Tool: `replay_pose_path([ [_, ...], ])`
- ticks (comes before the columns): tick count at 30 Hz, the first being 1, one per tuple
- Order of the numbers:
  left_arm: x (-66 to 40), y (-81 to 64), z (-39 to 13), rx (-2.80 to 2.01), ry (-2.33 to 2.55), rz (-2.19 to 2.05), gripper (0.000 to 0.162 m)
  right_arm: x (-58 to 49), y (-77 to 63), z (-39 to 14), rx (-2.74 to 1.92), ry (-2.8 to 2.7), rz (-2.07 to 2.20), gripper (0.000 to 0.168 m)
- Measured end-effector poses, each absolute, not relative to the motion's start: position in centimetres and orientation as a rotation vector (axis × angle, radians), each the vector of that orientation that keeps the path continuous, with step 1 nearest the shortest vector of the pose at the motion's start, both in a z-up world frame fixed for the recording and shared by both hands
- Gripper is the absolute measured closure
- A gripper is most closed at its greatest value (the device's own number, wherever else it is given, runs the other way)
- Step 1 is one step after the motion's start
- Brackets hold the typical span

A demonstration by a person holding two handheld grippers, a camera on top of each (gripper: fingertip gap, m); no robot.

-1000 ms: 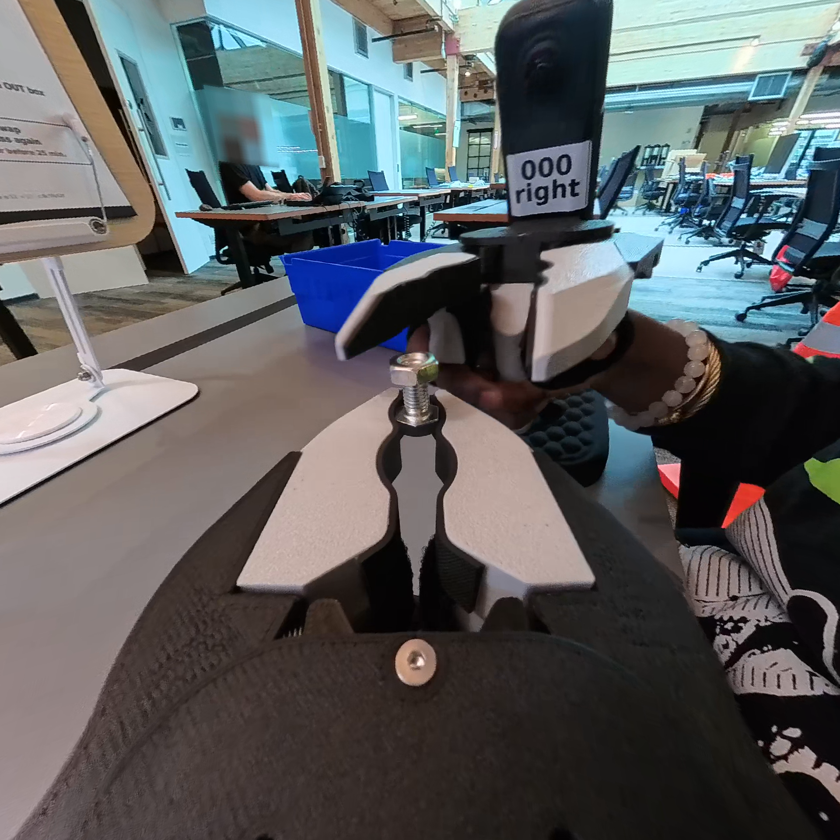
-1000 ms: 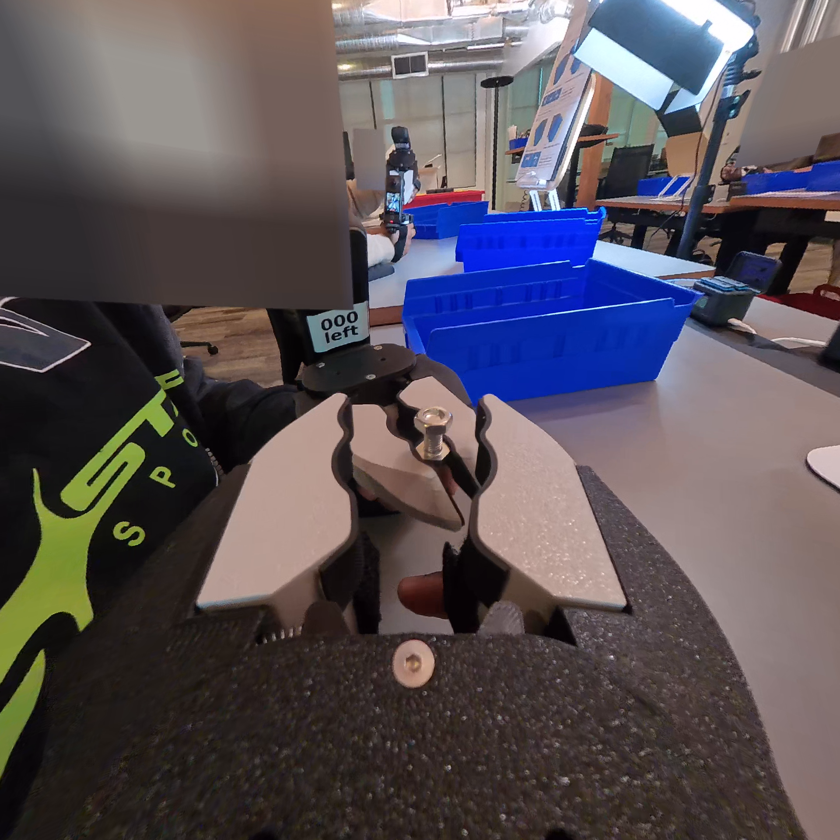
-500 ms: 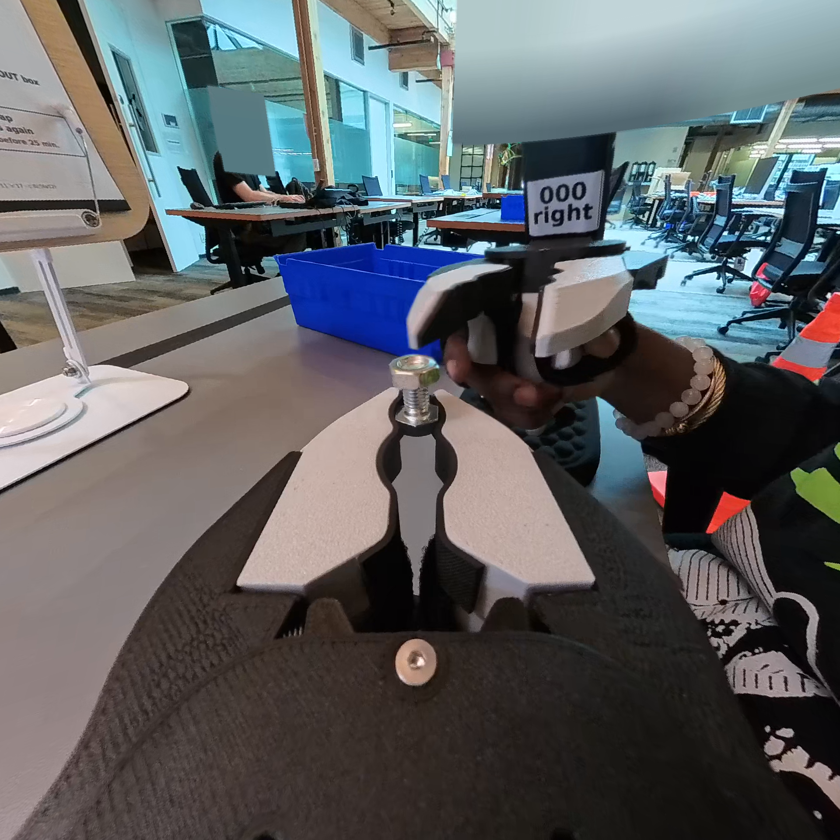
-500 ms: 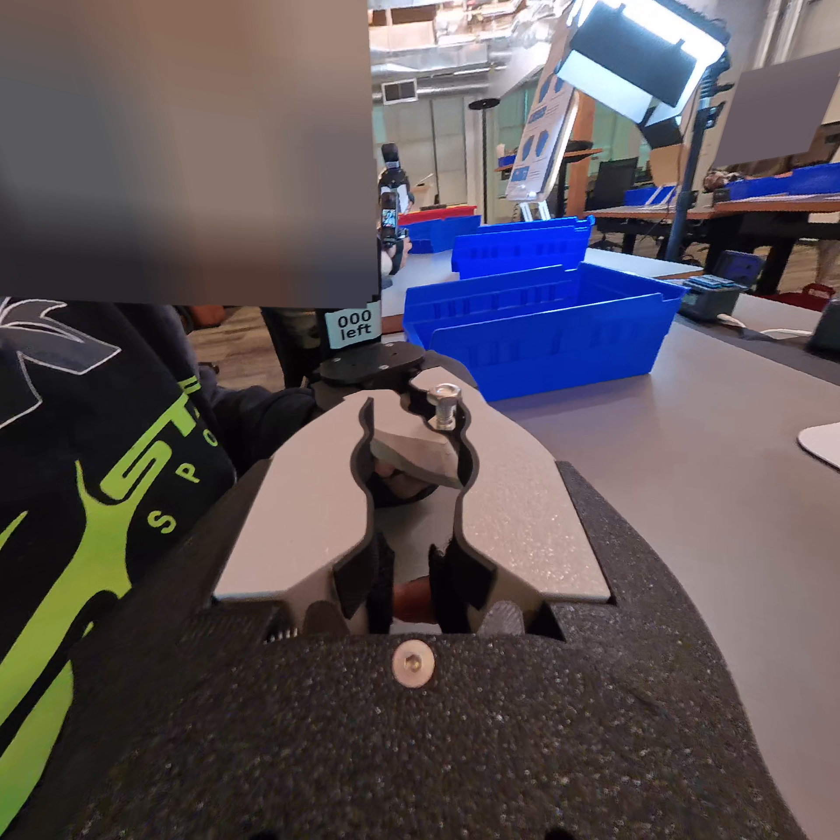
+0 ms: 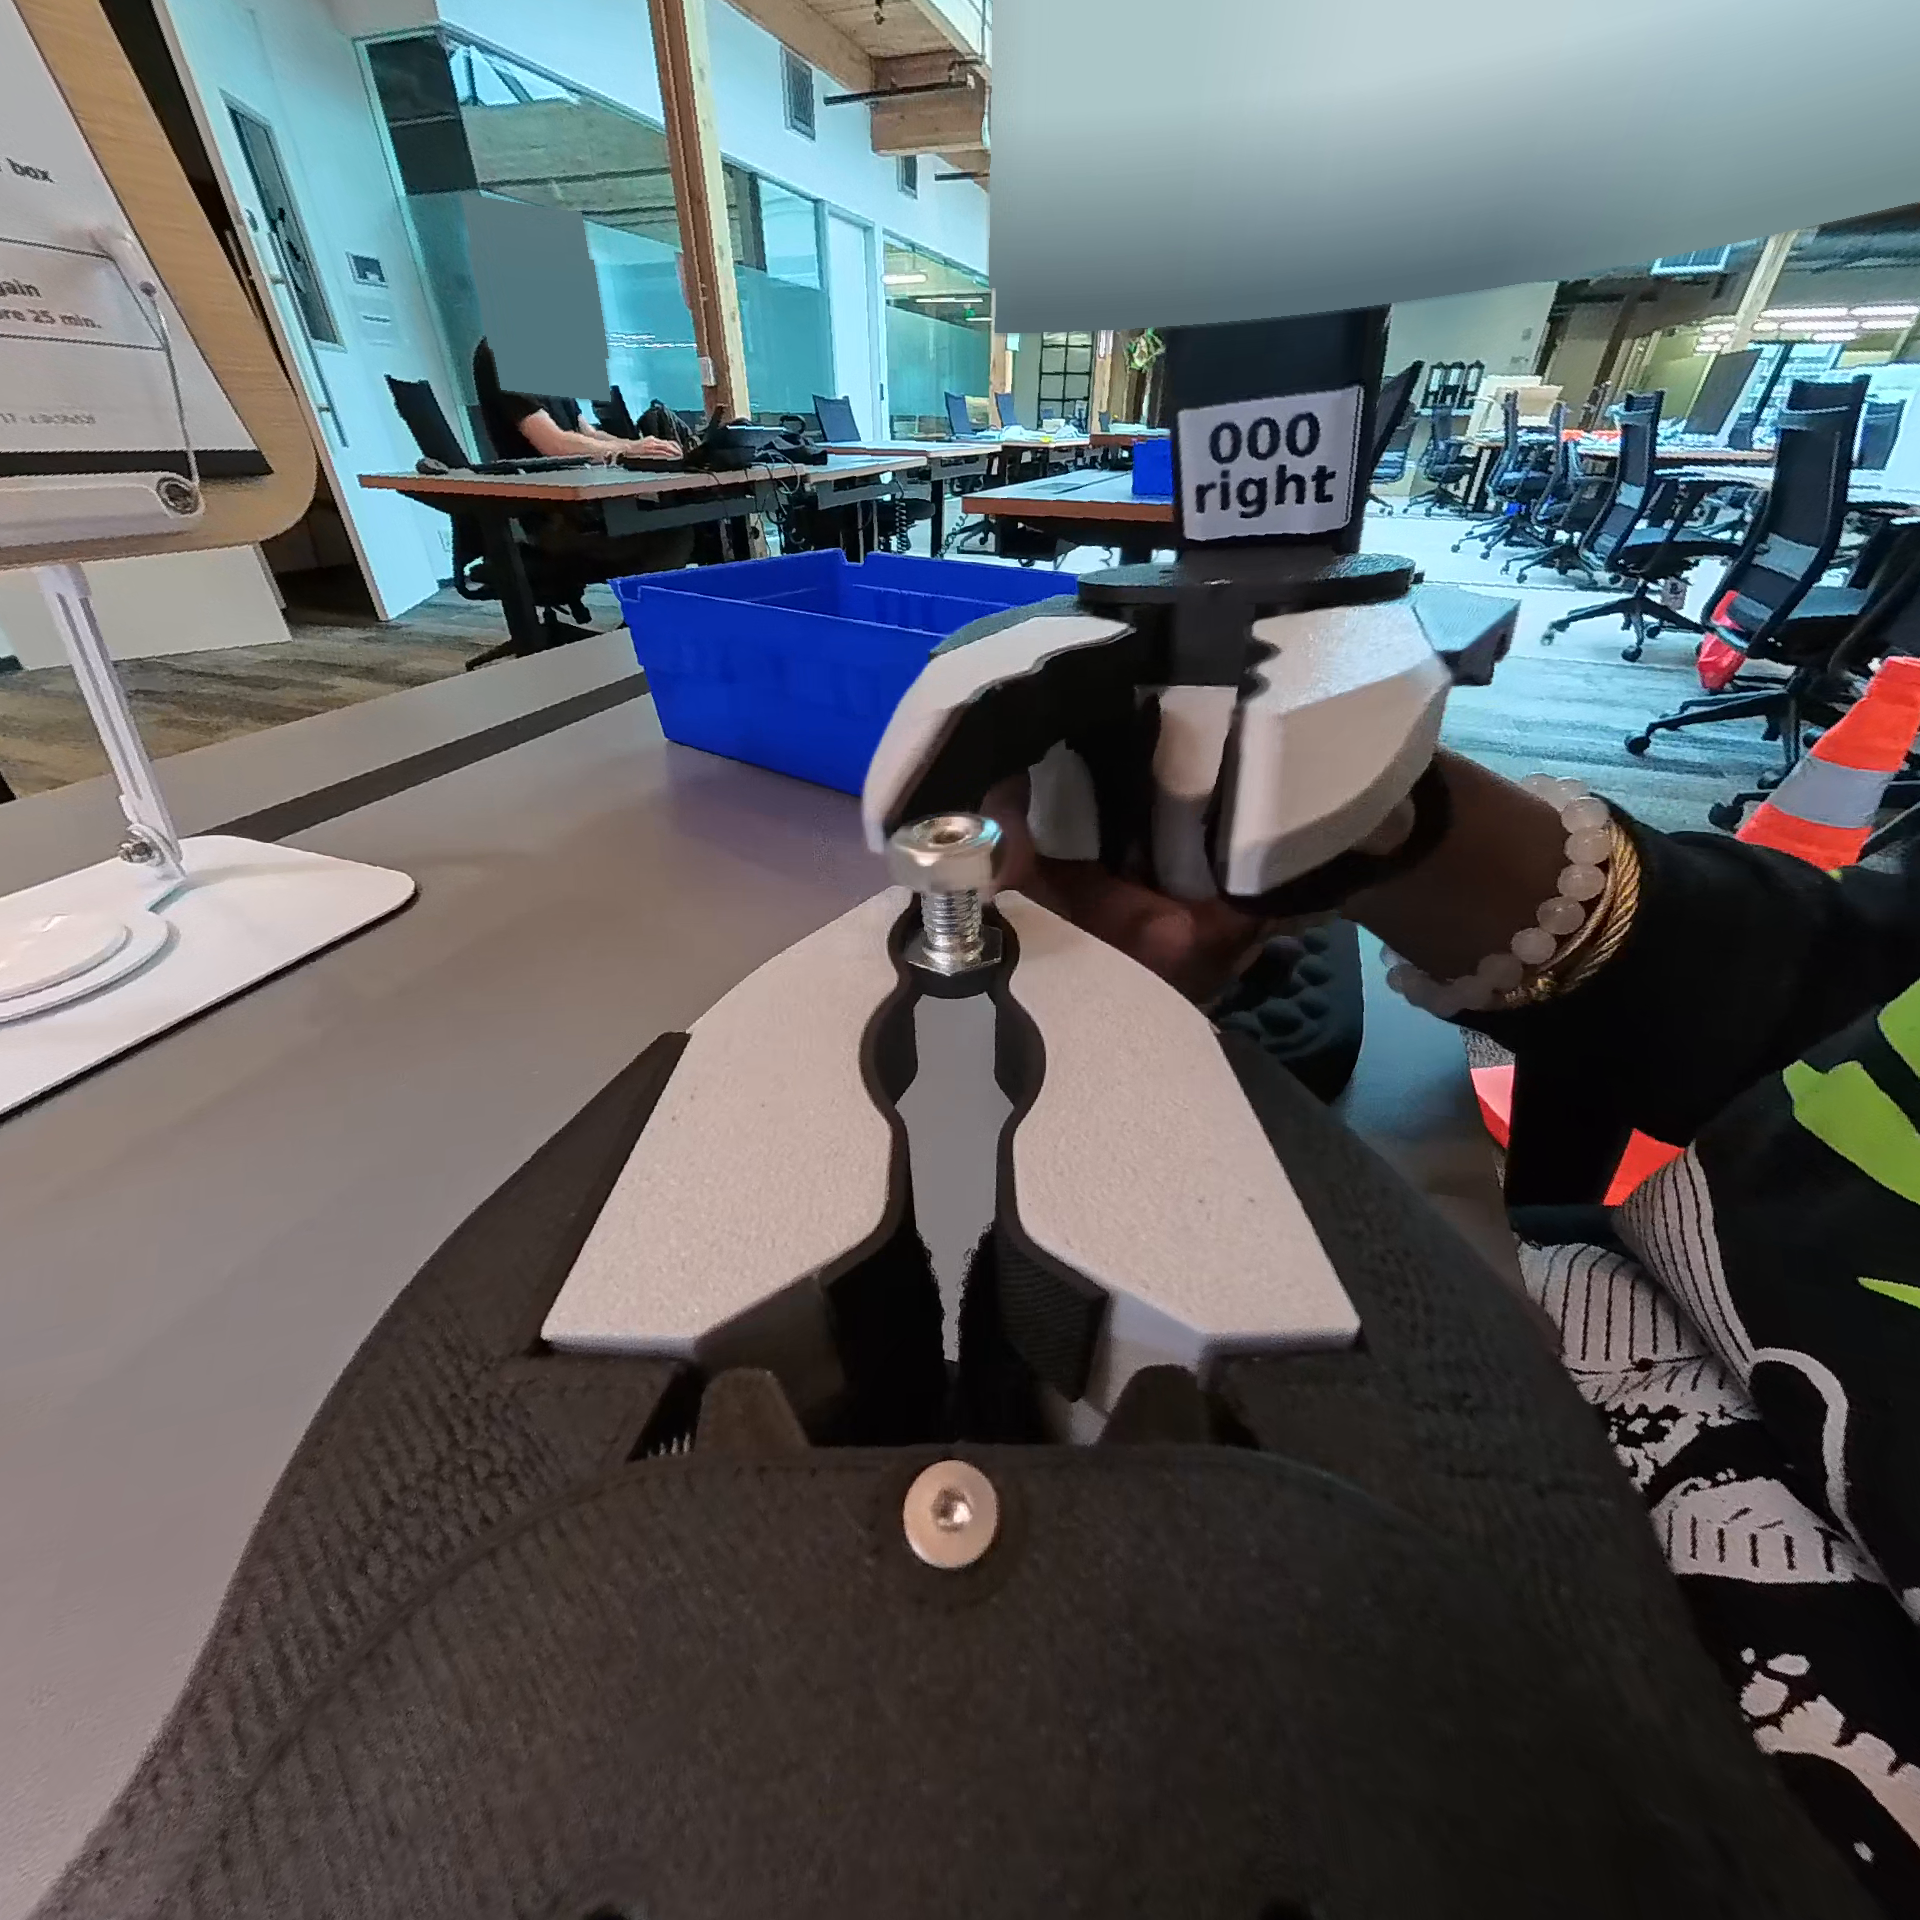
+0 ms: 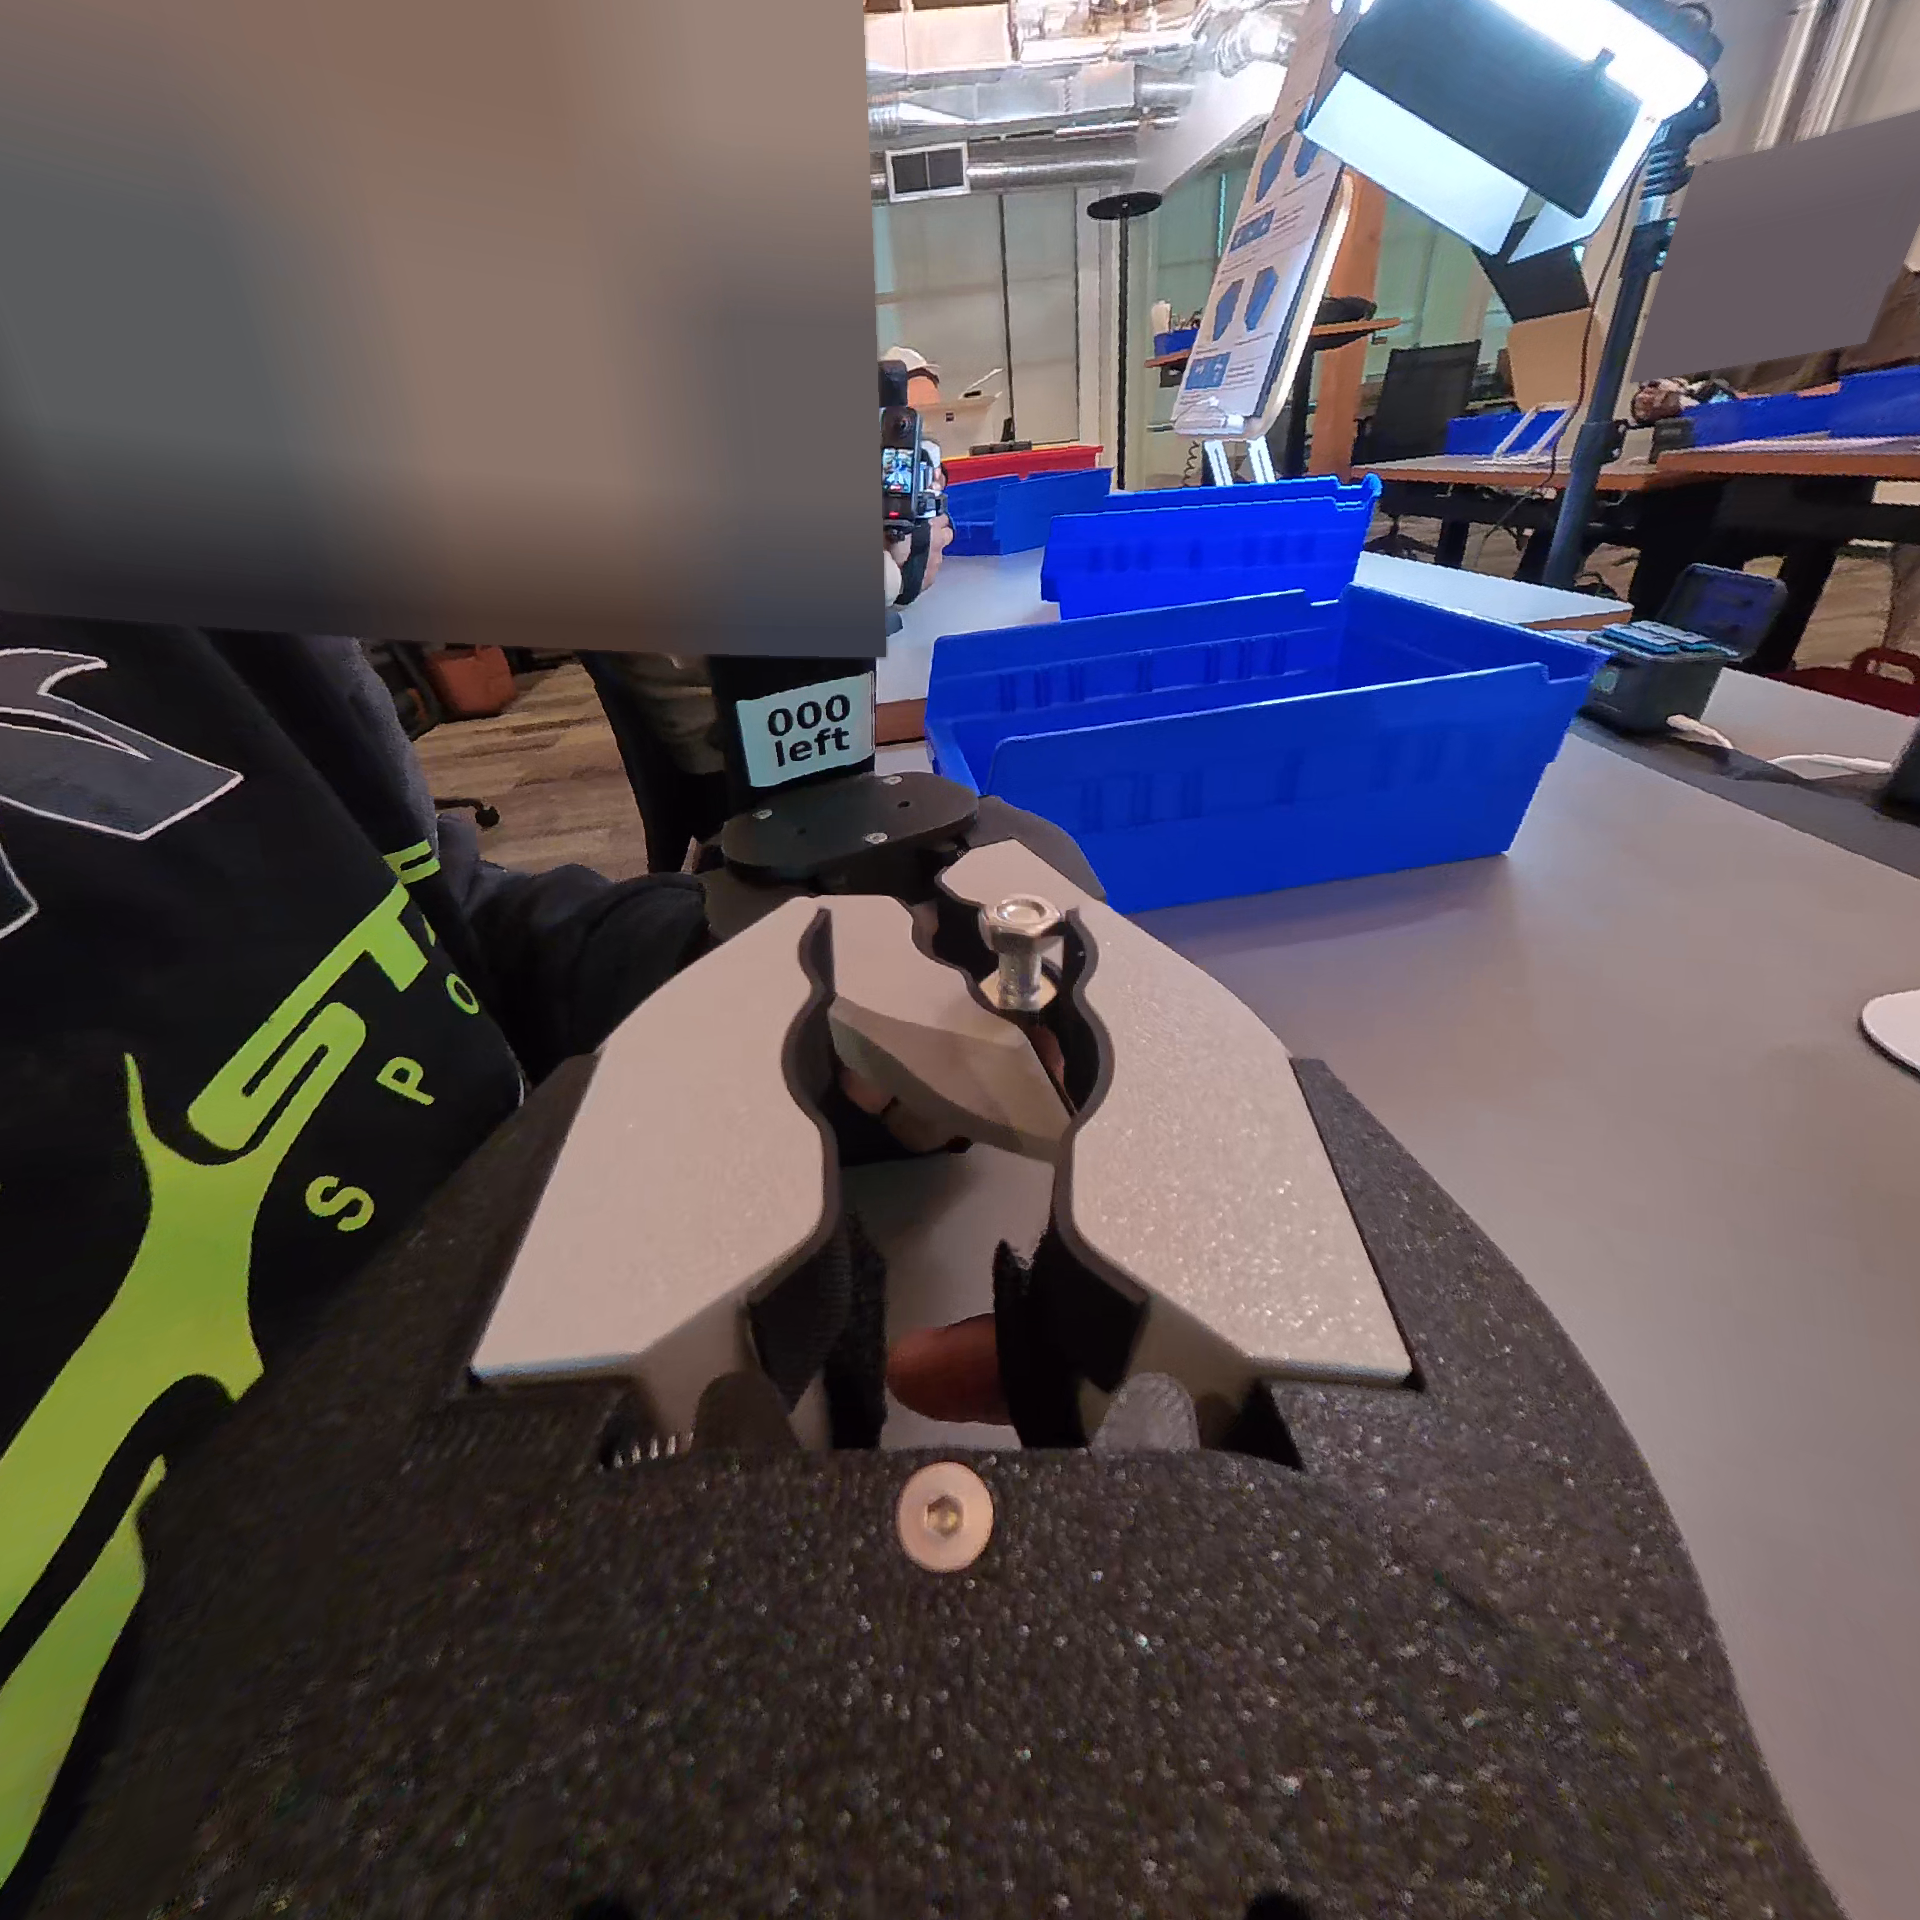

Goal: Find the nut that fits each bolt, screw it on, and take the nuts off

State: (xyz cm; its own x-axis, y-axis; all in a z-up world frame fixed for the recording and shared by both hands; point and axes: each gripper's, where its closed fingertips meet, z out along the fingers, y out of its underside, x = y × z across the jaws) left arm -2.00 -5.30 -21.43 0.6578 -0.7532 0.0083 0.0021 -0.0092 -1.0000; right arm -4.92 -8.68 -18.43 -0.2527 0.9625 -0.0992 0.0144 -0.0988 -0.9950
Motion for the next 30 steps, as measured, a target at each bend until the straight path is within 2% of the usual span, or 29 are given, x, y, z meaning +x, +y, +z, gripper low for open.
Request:
replay_pose_path([
  [3,-2.0,-5.3,-21.5,-1.475,0.66,-0.666,0.152,-3.7,-8.7,-18.4,-1.131,-1.349,1.498,0.15],
  [7,-1.9,-5.3,-21.5,-1.477,0.668,-0.666,0.152,-3.5,-7.8,-18.4,-1.155,-1.312,1.472,0.148],
  [13,-1.8,-5.3,-21.6,-1.479,0.675,-0.666,0.152,-5.3,-8.1,-18.8,-1.162,-1.347,1.451,0.126],
  [18,-1.6,-5.4,-21.8,-1.483,0.692,-0.666,0.152,-6.1,-8.8,-19.1,-1.159,-1.401,1.44,0.122],
  [23,-2.0,-5.2,-21.6,-1.484,0.665,-0.668,0.152,-5.2,-8.7,-19.4,-1.176,-1.405,1.432,0.128],
  [26,-2.2,-5.1,-21.5,-1.484,0.65,-0.669,0.152,-3.6,-8.8,-18.9,-1.148,-1.387,1.493,0.152],
  [30,-2.0,-5.2,-21.6,-1.486,0.667,-0.669,0.152,-3.1,-7.9,-18.6,-1.157,-1.321,1.493,0.153],
])
